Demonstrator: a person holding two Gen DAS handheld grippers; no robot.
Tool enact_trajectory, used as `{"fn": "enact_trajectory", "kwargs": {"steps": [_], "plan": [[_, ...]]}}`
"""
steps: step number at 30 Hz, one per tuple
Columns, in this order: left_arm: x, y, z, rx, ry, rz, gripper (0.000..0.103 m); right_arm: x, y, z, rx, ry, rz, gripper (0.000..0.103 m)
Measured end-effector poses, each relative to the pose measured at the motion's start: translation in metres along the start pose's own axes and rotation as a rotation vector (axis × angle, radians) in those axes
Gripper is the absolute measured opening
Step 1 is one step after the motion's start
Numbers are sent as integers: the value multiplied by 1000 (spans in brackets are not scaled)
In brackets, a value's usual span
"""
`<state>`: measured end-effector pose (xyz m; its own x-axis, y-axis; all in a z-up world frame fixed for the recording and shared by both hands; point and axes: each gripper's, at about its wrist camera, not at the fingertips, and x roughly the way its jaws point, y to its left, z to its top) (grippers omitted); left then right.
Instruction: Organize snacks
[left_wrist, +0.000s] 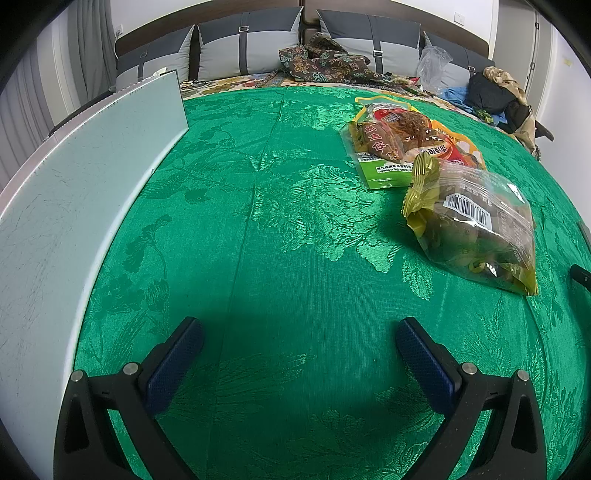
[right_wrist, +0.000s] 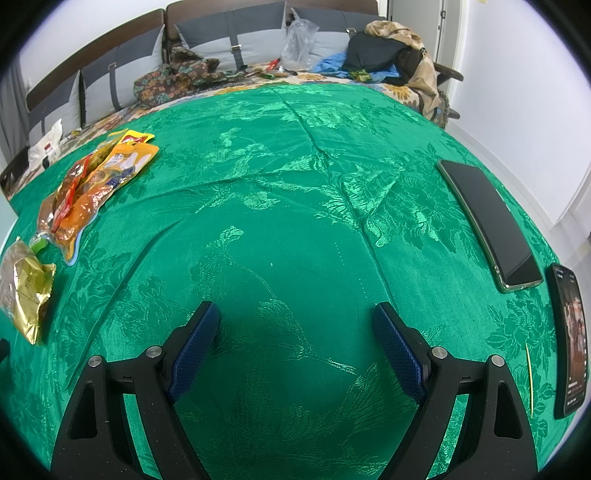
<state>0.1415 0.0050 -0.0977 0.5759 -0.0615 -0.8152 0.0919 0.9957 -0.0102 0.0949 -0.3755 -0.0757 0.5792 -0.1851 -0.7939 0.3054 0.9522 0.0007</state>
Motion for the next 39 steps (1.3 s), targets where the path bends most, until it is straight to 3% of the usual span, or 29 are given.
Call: {"fn": "enact_trajectory", "kwargs": {"steps": [35, 39], "plan": [[0, 1, 0, -1, 0, -2, 103, 0, 0, 0, 2, 1, 0, 89], [-5, 1, 0, -49, 77, -3, 103, 0, 0, 0, 3, 1, 0, 89]]}}
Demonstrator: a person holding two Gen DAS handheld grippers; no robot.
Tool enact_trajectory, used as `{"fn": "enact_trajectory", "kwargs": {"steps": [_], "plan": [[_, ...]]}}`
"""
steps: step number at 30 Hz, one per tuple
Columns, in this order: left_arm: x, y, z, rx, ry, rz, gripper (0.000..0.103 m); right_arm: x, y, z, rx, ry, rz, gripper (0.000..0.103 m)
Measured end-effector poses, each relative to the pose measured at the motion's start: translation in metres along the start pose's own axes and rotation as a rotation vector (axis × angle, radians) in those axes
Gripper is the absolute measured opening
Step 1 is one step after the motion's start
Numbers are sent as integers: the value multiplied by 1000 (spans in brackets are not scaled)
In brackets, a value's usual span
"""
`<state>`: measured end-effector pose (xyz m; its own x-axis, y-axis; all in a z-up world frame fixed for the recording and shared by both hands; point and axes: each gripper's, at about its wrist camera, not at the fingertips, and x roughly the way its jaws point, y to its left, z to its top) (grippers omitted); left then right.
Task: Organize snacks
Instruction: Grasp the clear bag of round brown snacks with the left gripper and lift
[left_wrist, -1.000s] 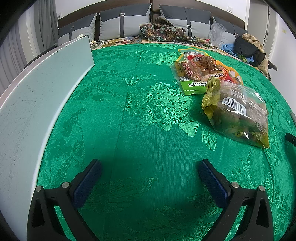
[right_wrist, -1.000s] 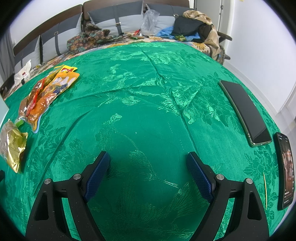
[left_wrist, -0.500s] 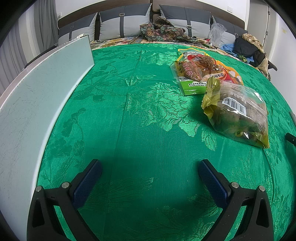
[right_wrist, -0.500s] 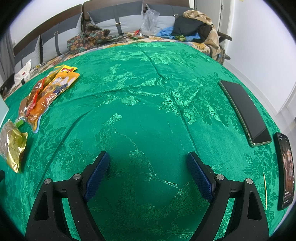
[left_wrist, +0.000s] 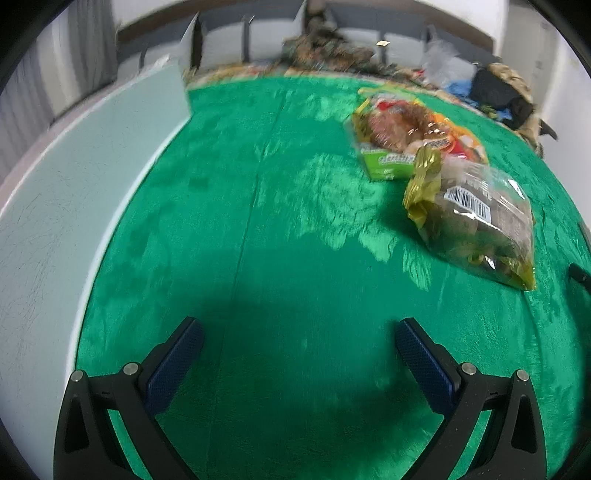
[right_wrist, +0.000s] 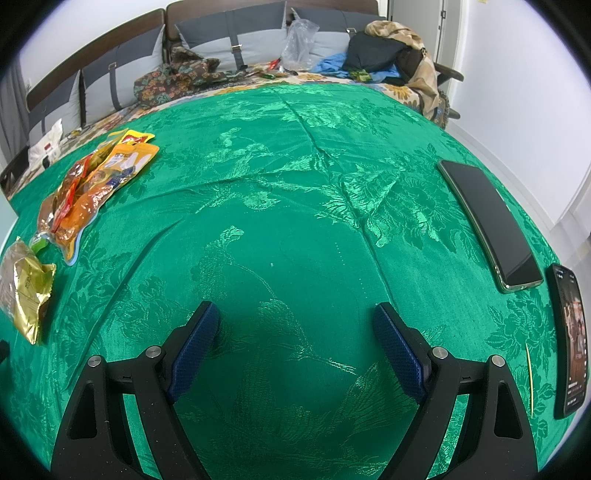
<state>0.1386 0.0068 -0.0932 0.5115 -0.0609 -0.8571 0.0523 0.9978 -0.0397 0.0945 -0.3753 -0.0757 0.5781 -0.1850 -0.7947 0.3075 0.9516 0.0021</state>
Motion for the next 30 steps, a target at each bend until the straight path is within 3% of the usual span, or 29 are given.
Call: {"fn": "enact_trajectory", "kwargs": {"steps": [4, 7, 9, 12, 15, 18, 20, 24, 28, 30], "plan": [[-19, -1, 3, -243, 62, -272, 103, 0, 0, 0, 0, 0, 0, 89], [-20, -16, 28, -384, 112, -376, 103, 0, 0, 0, 0, 0, 0, 89], [-15, -29, 47, -452, 131, -375, 103, 0, 0, 0, 1, 0, 0, 89], [-4, -49, 74, -492, 140, -315, 103, 0, 0, 0, 1, 0, 0, 89], [21, -78, 94, -455, 223, -212, 103, 0, 0, 0, 0, 1, -1, 89], [44, -96, 92, -432, 285, -111, 103, 0, 0, 0, 1, 1, -1, 89], [51, -99, 84, -442, 300, -122, 102, 0, 0, 0, 1, 1, 0, 89], [45, -93, 79, -329, 294, -157, 103, 0, 0, 0, 1, 1, -1, 89], [41, -78, 76, -276, 283, -182, 101, 0, 0, 0, 1, 1, -1, 89], [38, -76, 77, -223, 271, -198, 90, 0, 0, 0, 1, 1, -1, 89]]}}
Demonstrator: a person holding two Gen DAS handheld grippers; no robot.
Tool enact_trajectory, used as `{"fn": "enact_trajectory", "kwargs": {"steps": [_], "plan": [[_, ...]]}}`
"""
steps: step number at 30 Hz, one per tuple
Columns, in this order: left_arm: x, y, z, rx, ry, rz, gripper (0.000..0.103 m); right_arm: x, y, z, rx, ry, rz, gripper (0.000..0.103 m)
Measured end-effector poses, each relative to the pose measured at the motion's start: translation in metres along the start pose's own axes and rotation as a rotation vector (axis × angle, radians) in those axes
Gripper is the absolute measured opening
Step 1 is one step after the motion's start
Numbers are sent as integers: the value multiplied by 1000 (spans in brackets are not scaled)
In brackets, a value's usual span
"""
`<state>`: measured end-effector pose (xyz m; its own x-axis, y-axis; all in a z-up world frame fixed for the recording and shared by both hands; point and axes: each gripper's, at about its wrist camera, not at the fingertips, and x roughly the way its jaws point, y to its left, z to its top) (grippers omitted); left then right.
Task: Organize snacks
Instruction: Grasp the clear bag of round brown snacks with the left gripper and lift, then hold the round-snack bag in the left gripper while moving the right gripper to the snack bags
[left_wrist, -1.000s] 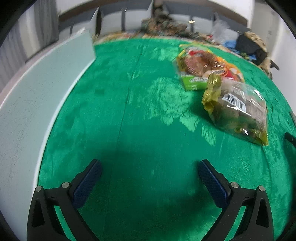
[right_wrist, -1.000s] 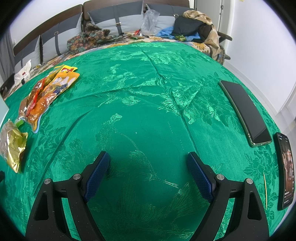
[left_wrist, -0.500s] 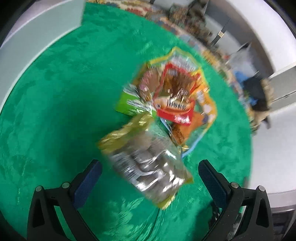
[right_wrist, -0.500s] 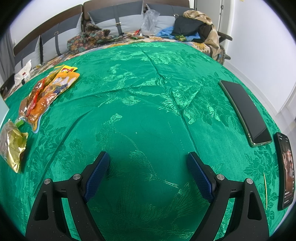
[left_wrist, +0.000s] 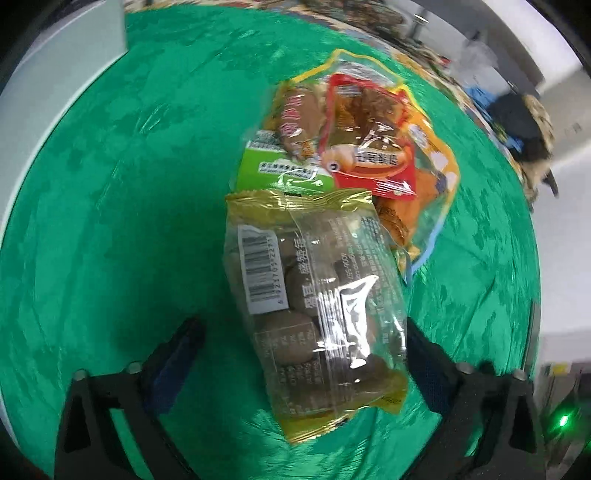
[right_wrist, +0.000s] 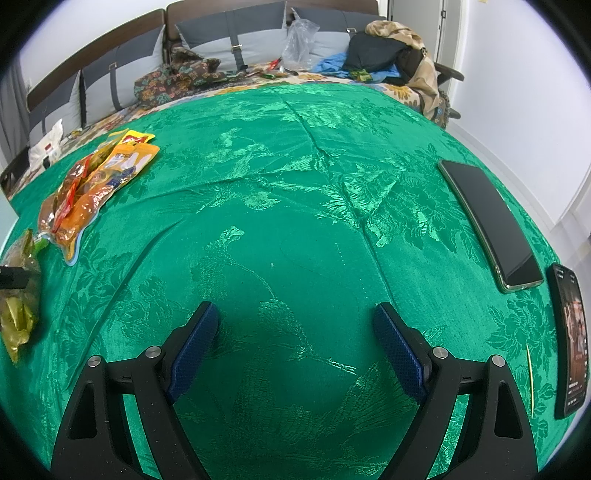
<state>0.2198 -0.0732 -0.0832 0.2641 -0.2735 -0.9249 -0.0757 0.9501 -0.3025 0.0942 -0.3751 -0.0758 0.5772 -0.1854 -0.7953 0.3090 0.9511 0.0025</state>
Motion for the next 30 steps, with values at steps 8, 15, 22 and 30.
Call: {"fn": "enact_trajectory", "kwargs": {"steps": [8, 15, 22, 30], "plan": [[-23, 9, -12, 291, -33, 32, 61, 0, 0, 0, 0, 0, 0, 89], [-42, 59, -24, 320, -101, 74, 63, 0, 0, 0, 1, 0, 0, 89], [-20, 75, -27, 259, -241, 140, 103, 0, 0, 0, 1, 1, 0, 89], [-14, 78, -32, 307, -325, 181, 103, 0, 0, 0, 2, 1, 0, 89]]}}
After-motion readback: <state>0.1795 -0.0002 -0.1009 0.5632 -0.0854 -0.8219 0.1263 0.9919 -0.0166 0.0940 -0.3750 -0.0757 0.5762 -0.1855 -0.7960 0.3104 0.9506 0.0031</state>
